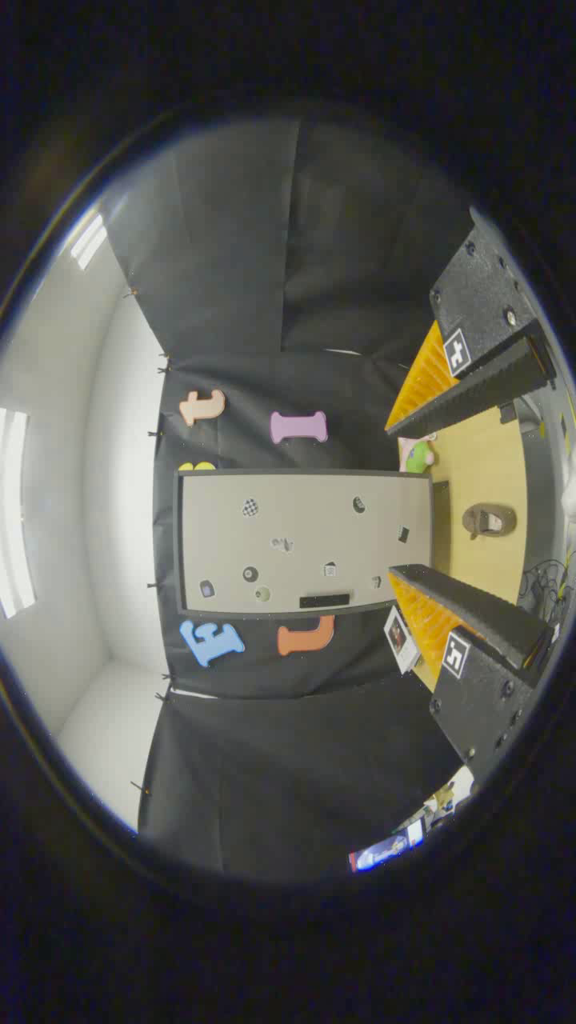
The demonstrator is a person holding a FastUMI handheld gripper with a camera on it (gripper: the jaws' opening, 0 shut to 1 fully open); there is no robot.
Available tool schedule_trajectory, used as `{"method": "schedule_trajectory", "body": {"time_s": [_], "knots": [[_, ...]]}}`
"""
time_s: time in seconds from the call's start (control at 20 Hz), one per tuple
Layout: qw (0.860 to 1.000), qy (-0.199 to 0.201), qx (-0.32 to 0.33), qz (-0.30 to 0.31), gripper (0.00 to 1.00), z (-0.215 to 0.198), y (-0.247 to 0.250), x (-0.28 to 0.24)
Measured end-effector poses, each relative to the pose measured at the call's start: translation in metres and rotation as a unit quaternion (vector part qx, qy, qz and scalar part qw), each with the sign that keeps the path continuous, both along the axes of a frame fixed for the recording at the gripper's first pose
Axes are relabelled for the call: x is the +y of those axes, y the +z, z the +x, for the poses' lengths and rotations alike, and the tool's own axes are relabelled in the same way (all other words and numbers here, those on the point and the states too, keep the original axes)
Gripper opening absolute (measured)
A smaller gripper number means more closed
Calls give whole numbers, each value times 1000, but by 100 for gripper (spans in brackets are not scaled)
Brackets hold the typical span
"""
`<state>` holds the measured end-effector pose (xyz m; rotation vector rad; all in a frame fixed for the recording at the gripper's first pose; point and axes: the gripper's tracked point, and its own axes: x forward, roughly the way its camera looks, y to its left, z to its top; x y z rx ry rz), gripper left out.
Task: Open the shoe cabinet door, grab the shoes and put them into the shoe cabinet, then close the shoe cabinet door.
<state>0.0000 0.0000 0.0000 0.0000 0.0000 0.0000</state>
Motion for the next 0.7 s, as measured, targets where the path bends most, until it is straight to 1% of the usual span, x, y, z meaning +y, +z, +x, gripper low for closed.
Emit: {"method": "schedule_trajectory", "body": {"time_s": [0.1,0.35,0.7], "knots": [[1000,-1,-3,3,100,3,2,4],[1000,-10,-14,-14,100,5,9,10],[1000,-7,-12,-16,100,5,11,17]]}}
